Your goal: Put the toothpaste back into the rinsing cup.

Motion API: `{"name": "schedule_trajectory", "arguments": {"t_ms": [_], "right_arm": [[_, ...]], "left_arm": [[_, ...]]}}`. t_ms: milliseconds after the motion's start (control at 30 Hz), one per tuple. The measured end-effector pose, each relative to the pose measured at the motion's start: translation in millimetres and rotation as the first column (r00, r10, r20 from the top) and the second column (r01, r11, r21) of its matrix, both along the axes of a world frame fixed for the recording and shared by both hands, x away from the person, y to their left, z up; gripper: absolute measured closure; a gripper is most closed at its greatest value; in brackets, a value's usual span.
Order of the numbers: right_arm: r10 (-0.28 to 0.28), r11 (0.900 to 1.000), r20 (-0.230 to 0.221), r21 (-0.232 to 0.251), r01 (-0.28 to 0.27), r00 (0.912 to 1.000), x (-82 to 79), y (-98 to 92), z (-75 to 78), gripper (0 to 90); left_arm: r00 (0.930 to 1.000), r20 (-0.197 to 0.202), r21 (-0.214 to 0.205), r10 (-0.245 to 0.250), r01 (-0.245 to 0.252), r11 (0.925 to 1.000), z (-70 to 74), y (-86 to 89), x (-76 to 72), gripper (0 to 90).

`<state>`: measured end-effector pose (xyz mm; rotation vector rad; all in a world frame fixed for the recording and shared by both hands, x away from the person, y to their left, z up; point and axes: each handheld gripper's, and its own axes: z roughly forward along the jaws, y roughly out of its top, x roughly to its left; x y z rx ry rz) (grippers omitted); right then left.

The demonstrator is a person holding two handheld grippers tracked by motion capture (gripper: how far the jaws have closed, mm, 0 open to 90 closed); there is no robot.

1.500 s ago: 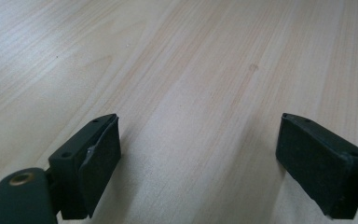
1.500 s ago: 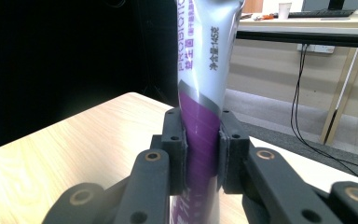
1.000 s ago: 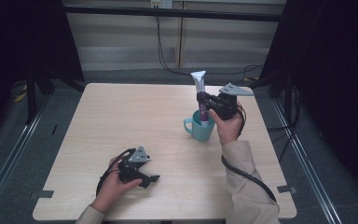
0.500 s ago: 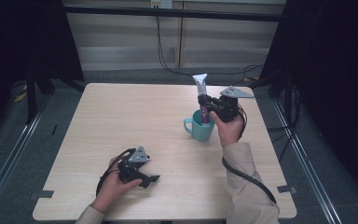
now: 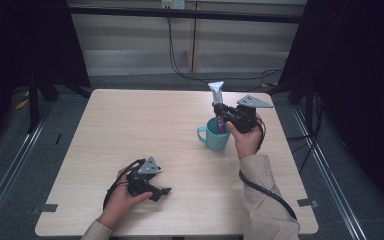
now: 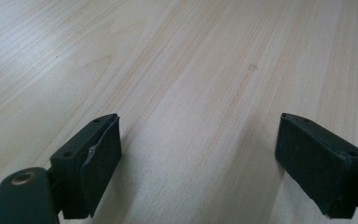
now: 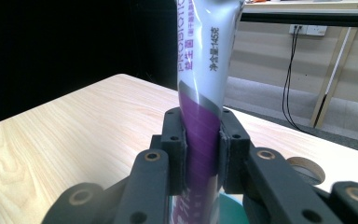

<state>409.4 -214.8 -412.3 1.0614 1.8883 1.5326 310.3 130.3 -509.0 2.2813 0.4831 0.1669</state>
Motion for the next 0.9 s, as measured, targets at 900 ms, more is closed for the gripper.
{"name": "schedule_trajectory", "arguments": {"t_ms": [900], "right_arm": [[-0.004, 0.9996, -0.039, -0.028, 0.003, 0.9992, -1.4, 4.5, -13.5, 74.8]], "left_arm": [[1.0000, 0.000, 0.000, 0.000, 0.000, 1.0000, 0.0, 0.0, 0.0, 14.3]]}}
